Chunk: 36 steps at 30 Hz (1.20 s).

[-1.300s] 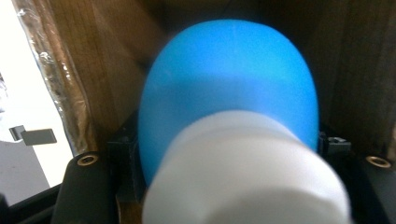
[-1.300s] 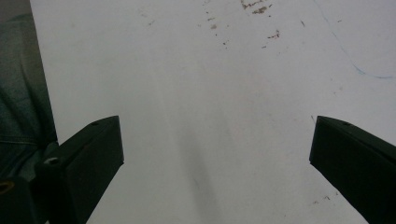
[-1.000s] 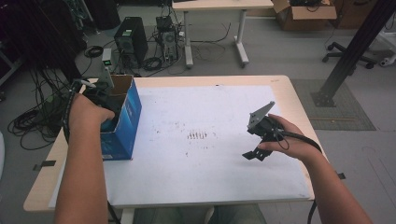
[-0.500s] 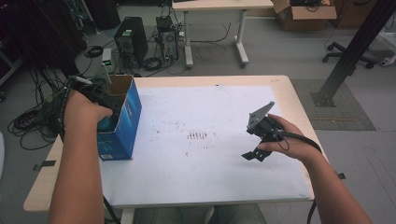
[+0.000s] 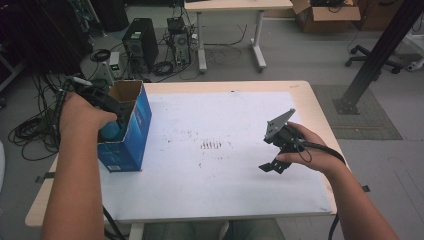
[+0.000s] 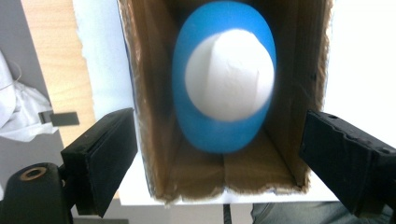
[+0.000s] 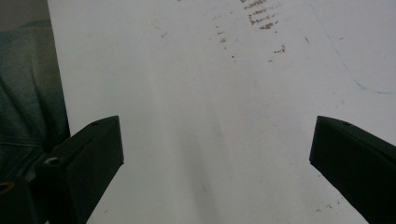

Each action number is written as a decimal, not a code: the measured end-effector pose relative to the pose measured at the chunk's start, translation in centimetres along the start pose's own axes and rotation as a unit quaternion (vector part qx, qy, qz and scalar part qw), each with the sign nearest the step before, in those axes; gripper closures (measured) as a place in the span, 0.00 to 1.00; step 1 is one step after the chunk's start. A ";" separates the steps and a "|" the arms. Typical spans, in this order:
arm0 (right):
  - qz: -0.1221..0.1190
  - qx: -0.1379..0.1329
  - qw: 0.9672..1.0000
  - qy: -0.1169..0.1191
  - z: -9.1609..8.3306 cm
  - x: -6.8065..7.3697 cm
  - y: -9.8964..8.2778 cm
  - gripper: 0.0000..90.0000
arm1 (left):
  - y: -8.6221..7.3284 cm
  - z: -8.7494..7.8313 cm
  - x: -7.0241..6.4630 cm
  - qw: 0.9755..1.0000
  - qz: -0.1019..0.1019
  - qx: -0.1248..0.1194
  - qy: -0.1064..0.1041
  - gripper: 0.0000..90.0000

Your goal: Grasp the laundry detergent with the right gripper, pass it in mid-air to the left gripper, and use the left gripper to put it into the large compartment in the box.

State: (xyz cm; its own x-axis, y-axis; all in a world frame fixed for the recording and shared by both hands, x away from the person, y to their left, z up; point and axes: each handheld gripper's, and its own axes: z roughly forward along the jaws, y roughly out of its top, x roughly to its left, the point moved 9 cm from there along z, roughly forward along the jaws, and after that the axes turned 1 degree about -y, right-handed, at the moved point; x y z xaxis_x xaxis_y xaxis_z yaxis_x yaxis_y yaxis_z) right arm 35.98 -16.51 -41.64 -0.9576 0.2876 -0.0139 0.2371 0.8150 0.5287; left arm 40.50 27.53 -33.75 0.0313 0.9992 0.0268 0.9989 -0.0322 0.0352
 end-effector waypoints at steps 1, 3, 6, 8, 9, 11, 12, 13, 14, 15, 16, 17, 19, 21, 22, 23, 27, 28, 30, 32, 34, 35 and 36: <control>0.000 -0.001 1.000 0.000 0.0 0.0 0.0 0.03 | -0.1 -0.1 -0.1 1.000 0.004 0.000 0.001 0.13; -0.001 0.000 1.000 0.000 -0.1 0.1 0.0 0.03 | -0.1 -0.2 -0.2 1.000 0.006 -0.001 0.002 0.12; -0.002 -0.002 1.000 0.000 -0.2 0.3 0.0 0.03 | -0.3 -0.3 -0.6 1.000 0.011 0.004 0.000 0.12; -0.003 -0.002 1.000 0.000 -0.3 0.3 0.0 0.03 | -0.4 -0.3 -0.6 1.000 0.012 0.008 0.002 0.10; -0.001 -0.004 1.000 -0.001 -0.4 0.3 0.0 0.03 | -0.4 -0.3 -0.6 1.000 0.013 0.009 0.004 0.09; -0.002 -0.004 1.000 -0.002 -0.4 0.3 0.0 0.03 | -0.4 -0.5 -0.7 1.000 0.010 0.008 0.006 0.08; -0.001 -0.005 1.000 -0.002 -0.5 0.3 -0.1 0.03 | -0.5 -0.5 -0.8 1.000 0.011 0.009 0.005 0.05; 0.000 -0.005 1.000 -0.003 -0.6 0.4 -0.2 0.03 | -0.6 -0.8 -0.8 1.000 0.014 0.011 0.012 0.03; 0.000 -0.005 1.000 -0.004 -0.7 0.4 -0.2 0.03 | -0.6 -1.0 -0.9 1.000 0.013 0.010 0.015 0.02; 0.000 -0.006 1.000 -0.004 -0.8 0.4 -0.2 0.03 | -0.6 -1.2 -1.0 1.000 0.015 0.010 0.017 0.00; -0.001 -0.006 1.000 -0.004 -0.8 0.4 -0.3 0.03 | -0.6 -1.2 -1.0 1.000 0.015 0.010 0.017 0.00; 0.000 -0.007 1.000 -0.004 -0.9 0.4 -0.3 0.03 | -0.6 -1.6 -1.2 1.000 0.020 0.008 0.019 0.00; 0.000 -0.007 1.000 -0.005 -0.9 0.4 -0.3 0.03 | -0.6 -1.8 -1.4 0.999 0.025 0.005 0.020 0.00; 0.000 -0.008 1.000 -0.006 -1.0 0.4 -0.3 0.03 | -0.5 -2.4 -1.8 0.999 0.034 -0.001 0.024 0.00; 0.000 -0.008 1.000 -0.006 -1.0 0.4 -0.3 0.03 | -0.5 -2.7 -2.1 0.999 0.040 -0.005 0.026 0.00; 0.000 -0.008 1.000 -0.006 -1.1 0.4 -0.4 0.03 | -0.3 -3.5 -2.8 0.998 0.057 -0.014 0.030 0.00; 0.001 -0.007 1.000 -0.007 -1.2 0.4 -0.5 0.03 | -0.2 -4.9 -4.2 0.995 0.087 -0.028 0.037 0.00; 0.000 -0.007 1.000 -0.007 -1.2 0.3 -0.5 0.03 | -0.1 -5.4 -4.8 0.994 0.099 -0.033 0.039 0.00; 0.000 -0.006 1.000 -0.007 -1.3 0.3 -0.5 0.03 | 0.1 -6.4 -5.9 0.991 0.124 -0.043 0.041 0.00; 0.000 -0.006 1.000 -0.008 -1.6 0.2 -0.4 0.03 | 0.3 -7.7 -7.9 0.984 0.163 -0.058 0.037 0.00; 0.000 -0.005 1.000 -0.009 -1.6 0.1 -0.4 0.03 | 0.3 -8.0 -8.5 0.981 0.180 -0.060 0.036 0.00; 0.000 -0.002 1.000 -0.009 -1.8 0.1 -0.3 0.03 | 0.4 -8.5 -9.8 0.976 0.207 -0.066 0.034 0.00; 0.000 -0.002 1.000 -0.009 -1.8 0.1 -0.3 0.03 | 0.4 -8.5 -9.8 0.976 0.207 -0.066 0.034 0.00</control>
State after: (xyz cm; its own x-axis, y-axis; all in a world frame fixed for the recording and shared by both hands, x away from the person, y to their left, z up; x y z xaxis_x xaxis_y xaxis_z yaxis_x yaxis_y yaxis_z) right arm 35.55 -17.65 -40.32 -0.9546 0.2962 -0.0299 0.2355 0.8127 0.5329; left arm 40.27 17.52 -25.48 0.4232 0.8964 0.1315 0.8879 -0.4393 0.1364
